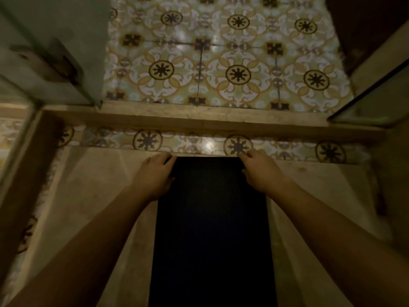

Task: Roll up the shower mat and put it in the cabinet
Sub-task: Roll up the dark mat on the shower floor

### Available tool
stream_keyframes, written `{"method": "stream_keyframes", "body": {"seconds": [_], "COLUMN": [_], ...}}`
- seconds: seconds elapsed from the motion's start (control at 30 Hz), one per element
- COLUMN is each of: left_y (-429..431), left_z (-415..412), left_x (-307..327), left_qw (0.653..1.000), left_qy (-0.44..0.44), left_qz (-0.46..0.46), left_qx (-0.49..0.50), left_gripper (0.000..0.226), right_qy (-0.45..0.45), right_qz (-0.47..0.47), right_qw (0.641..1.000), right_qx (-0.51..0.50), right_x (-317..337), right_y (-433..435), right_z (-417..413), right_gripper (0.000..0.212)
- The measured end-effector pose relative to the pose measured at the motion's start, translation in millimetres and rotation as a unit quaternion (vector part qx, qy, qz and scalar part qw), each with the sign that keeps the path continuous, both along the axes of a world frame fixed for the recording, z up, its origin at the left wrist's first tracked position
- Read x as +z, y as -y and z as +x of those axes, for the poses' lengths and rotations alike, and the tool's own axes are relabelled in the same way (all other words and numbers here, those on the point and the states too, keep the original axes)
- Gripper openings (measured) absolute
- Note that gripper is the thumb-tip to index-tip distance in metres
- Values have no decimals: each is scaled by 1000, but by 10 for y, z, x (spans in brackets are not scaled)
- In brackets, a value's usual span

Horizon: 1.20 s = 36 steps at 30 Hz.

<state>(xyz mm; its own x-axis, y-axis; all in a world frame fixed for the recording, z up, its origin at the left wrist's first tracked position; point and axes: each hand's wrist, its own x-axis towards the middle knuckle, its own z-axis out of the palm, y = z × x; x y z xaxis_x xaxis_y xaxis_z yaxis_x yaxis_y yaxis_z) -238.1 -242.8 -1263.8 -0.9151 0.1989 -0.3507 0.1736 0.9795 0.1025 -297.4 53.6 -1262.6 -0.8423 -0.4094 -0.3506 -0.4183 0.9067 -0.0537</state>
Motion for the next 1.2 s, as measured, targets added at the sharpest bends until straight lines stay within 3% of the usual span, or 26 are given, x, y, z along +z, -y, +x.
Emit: {"method": "stream_keyframes", "body": {"seconds": [0.1, 0.23, 0.43, 0.57, 0.63, 0.7, 0.83, 0.9, 1.0, 1.2], "left_y": [-22, -118, -141, -174, -132, -80, -64, -62, -81, -53], "left_z": [-130, -323, -522, -542, -554, -597, -684, -678, -614, -633], "left_x": [116, 224, 231, 221, 223, 223, 192, 178, 129, 137], "left_qw": [1000, 1000, 994, 997, 999, 999, 998, 997, 994, 991], "left_qy": [-25, -20, -102, -72, -41, -4, 51, 53, 49, 71], "left_qz": [-18, -18, -18, 6, 27, 33, 33, 55, 97, 112], "left_qx": [-4, -2, -23, -26, -23, -7, 14, 16, 20, 31], "left_gripper": [48, 17, 8, 2, 11, 21, 21, 22, 34, 28], "right_qy": [-17, -5, -47, -37, -13, 26, 64, 75, 69, 23], "right_qz": [-22, -33, -38, -32, -65, -104, -140, -134, -125, -141], "right_qw": [1000, 999, 998, 999, 997, 994, 987, 986, 988, 987], "right_qx": [-1, -8, -23, 15, 28, 0, -54, -62, -52, -72], "right_x": [106, 167, 185, 155, 138, 158, 192, 178, 115, 27], "right_y": [-21, -22, -89, -88, -118, -181, -274, -261, -231, -156], "right_z": [-85, -188, -369, -321, -276, -286, -322, -311, -313, -211], "right_gripper": [27, 20, 21, 20, 20, 33, 22, 35, 34, 25]}}
